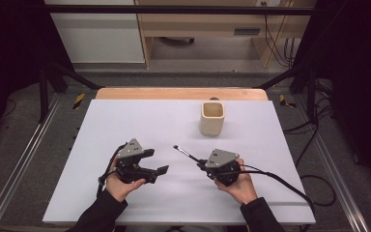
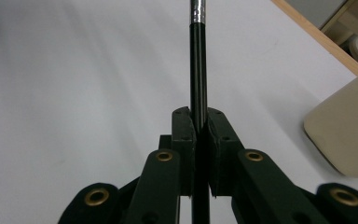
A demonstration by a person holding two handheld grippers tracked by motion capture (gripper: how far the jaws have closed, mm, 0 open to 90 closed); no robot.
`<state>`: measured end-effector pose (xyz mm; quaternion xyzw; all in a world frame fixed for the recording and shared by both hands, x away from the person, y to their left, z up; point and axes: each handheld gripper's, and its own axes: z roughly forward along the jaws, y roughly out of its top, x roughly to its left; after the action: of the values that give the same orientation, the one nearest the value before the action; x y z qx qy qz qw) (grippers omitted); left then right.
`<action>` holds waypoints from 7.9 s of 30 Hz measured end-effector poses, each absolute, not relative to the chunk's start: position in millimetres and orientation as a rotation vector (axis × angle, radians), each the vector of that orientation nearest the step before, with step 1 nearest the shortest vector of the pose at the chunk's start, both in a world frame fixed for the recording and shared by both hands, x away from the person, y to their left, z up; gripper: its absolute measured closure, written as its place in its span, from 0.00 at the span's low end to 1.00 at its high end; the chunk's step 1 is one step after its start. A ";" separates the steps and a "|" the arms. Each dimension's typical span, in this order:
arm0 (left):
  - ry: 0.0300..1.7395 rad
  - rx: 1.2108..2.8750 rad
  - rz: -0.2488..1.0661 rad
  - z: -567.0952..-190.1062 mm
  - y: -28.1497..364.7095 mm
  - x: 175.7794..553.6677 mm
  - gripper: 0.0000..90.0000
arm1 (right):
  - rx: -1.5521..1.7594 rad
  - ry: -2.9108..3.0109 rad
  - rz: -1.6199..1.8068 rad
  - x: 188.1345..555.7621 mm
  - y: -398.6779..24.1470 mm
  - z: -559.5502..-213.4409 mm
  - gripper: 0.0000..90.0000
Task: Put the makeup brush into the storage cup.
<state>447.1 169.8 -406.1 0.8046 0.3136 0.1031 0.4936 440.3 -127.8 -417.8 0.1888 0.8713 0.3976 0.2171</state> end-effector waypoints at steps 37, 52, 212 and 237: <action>0.703 1.731 0.174 -393.9 161.1 447.3 0.20 | 0.550 2.307 1.328 438.5 -126.4 -412.9 0.93; 0.663 1.714 0.148 -384.6 144.3 450.0 0.27 | 0.538 2.297 1.360 436.3 -125.2 -409.5 0.93; 0.771 1.796 0.350 -398.9 203.5 437.2 0.08 | 0.858 2.012 1.517 452.8 -162.3 -360.8 0.93; 0.847 1.808 0.437 -417.0 246.9 441.0 0.08 | 0.958 1.891 1.526 498.4 -155.0 -335.9 0.93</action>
<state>441.0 246.9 -417.0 0.7548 0.3535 0.1824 0.5217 498.4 -155.0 -335.9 0.3540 0.6988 0.5639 0.2616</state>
